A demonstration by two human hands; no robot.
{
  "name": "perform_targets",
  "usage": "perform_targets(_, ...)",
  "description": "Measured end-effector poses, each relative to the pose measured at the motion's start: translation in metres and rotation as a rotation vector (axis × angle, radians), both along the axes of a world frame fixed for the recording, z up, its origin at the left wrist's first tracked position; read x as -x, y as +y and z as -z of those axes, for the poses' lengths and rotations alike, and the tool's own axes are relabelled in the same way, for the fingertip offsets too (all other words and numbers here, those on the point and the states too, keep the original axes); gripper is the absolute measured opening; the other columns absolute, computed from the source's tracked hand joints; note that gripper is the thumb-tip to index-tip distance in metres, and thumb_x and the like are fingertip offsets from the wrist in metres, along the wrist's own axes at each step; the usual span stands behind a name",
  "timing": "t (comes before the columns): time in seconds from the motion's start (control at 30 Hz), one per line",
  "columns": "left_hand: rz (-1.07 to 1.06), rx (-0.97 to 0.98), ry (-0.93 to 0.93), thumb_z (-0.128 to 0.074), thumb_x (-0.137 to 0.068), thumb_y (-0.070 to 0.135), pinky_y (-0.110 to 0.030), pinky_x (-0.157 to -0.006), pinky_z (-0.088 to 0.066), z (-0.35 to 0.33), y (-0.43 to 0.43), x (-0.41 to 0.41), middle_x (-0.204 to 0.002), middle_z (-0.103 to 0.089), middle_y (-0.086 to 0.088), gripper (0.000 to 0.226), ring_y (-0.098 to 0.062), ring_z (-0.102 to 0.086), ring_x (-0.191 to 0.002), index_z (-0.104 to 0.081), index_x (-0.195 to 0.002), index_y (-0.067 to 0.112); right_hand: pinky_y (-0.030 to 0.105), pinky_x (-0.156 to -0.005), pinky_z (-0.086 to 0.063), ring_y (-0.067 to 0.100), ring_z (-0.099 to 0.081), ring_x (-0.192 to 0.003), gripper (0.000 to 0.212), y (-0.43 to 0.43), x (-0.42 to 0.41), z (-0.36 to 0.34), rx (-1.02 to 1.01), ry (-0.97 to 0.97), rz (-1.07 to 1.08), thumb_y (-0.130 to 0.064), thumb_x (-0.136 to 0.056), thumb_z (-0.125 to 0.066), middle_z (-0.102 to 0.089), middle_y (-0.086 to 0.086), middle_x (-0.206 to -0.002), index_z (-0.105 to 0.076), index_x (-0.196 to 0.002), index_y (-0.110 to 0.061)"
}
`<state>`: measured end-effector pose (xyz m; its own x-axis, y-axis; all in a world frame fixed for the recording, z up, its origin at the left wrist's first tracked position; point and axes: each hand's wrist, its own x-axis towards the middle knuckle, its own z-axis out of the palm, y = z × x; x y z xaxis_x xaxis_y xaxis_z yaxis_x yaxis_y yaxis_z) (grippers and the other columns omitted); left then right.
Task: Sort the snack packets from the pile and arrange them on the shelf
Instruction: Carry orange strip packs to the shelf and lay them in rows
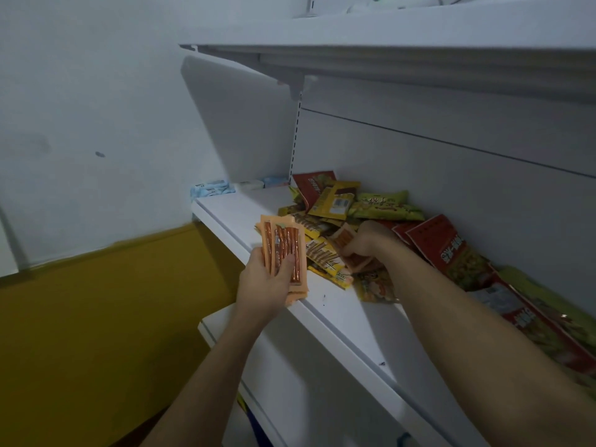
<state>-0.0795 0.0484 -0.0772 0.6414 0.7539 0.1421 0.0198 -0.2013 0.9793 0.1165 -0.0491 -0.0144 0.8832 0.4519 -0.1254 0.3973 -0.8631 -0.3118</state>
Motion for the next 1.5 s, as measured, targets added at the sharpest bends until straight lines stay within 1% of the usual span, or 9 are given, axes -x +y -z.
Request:
perform_targets(0.37, 0.073, 0.112, -0.066, -0.06, -0.097, 0.031, -0.021, -0.066, -0.058, 0.002, -0.026, -0.011, -0.113, -0.069, 0.001, 0.035, -0.012, -0.069, -0.094, -0.053, -0.128, 0.018, 0.039, -0.085, -0.055, 0.03, -0.062, -0.107, 0.033, -0.047, 0.01, 0.011, -0.323, -0.083, 0.106, -0.02, -0.089, -0.066, -0.065, 0.005, -0.119, -0.061, -0.121, -0.014)
perform_targets(0.47, 0.101, 0.11, -0.073, -0.06, -0.096, 0.034, -0.036, -0.082, -0.06, 0.003, -0.035, -0.018, -0.114, -0.069, 0.002, 0.035, -0.014, -0.069, -0.097, -0.054, -0.128, 0.02, 0.037, -0.085, -0.055, 0.026, -0.065, -0.105, 0.036, -0.072, 0.024, 0.005, -0.695, -0.049, 0.134, -0.022, -0.087, -0.071, -0.067, 0.002, -0.115, -0.06, -0.12, -0.015)
perform_targets(0.6, 0.181, 0.111, -0.092, -0.061, -0.095, 0.039, -0.046, -0.09, -0.057, -0.001, -0.055, -0.033, -0.113, -0.07, 0.006, 0.035, -0.013, -0.069, -0.1, -0.055, -0.127, 0.025, 0.02, -0.062, -0.055, 0.011, -0.072, -0.084, 0.024, -0.111, 0.058, 0.004, -1.12, 0.166, 0.063, -0.014, -0.087, -0.072, -0.074, -0.006, -0.094, -0.063, -0.109, -0.019)
perform_targets(0.73, 0.282, 0.092, -0.107, -0.065, -0.091, 0.041, -0.049, -0.084, -0.058, -0.007, -0.087, -0.052, -0.109, -0.072, 0.007, 0.034, -0.016, -0.07, -0.098, -0.058, -0.122, 0.029, 0.034, -0.081, -0.059, 0.015, -0.071, -0.095, 0.037, -0.139, 0.073, 0.017, -1.152, 0.154, 0.087, -0.018, -0.086, -0.074, -0.073, -0.001, -0.106, -0.06, -0.12, -0.017)
perform_targets(0.87, 0.408, 0.098, -0.169, -0.065, -0.094, 0.029, -0.029, -0.062, -0.06, -0.013, -0.132, -0.062, -0.107, -0.072, -0.001, 0.03, -0.013, -0.072, -0.088, -0.059, -0.122, 0.019, 0.012, -0.067, -0.052, -0.003, -0.067, -0.084, 0.035, -0.177, 0.087, 0.02, -1.208, 0.038, 0.183, -0.011, -0.086, -0.073, -0.07, -0.007, -0.104, -0.057, -0.116, -0.021)
perform_targets(0.93, 0.499, 0.072, -0.221, -0.062, -0.096, 0.028, -0.02, -0.069, -0.056, -0.018, -0.155, -0.061, -0.109, -0.072, 0.004, 0.03, -0.007, -0.071, -0.094, -0.059, -0.125, 0.02, 0.016, -0.073, -0.054, -0.002, -0.068, -0.088, 0.039, -0.199, 0.093, 0.024, -1.259, -0.026, 0.231, -0.008, -0.082, -0.076, -0.07, -0.01, -0.102, -0.059, -0.111, -0.028)
perform_targets(1.07, 0.665, 0.003, -0.225, -0.055, -0.099, 0.032, -0.032, -0.09, -0.054, -0.027, -0.203, -0.062, -0.113, -0.07, 0.008, 0.028, -0.009, -0.067, -0.105, -0.057, -0.126, 0.024, 0.027, -0.086, -0.055, 0.005, -0.067, -0.1, 0.045, -0.249, 0.109, 0.023, -1.264, -0.223, 0.383, -0.011, -0.074, -0.081, -0.071, -0.008, -0.109, -0.067, -0.115, -0.025)
perform_targets(1.3, 0.978, -0.087, -0.169, -0.045, -0.105, 0.025, -0.032, -0.086, -0.055, -0.039, -0.333, -0.053, -0.105, -0.074, 0.005, 0.024, -0.014, -0.07, -0.101, -0.066, -0.116, 0.024, 0.019, -0.061, -0.053, 0.006, -0.069, -0.07, 0.042, -0.372, 0.168, 0.016, -1.387, -0.412, 0.631, -0.002, -0.077, -0.079, -0.07, -0.004, -0.081, -0.064, -0.104, -0.03)
perform_targets(1.5, 1.251, -0.01, -0.061, -0.044, -0.093, 0.061, -0.046, -0.092, -0.055, -0.036, -0.459, -0.002, -0.112, -0.071, 0.005, 0.04, -0.012, -0.07, -0.101, -0.054, -0.119, 0.031, 0.008, -0.063, -0.048, -0.01, -0.064, -0.071, 0.039, -0.484, 0.248, 0.024, -1.396, -0.611, 0.819, -0.005, -0.078, -0.08, -0.068, -0.011, -0.084, -0.061, -0.103, -0.029)
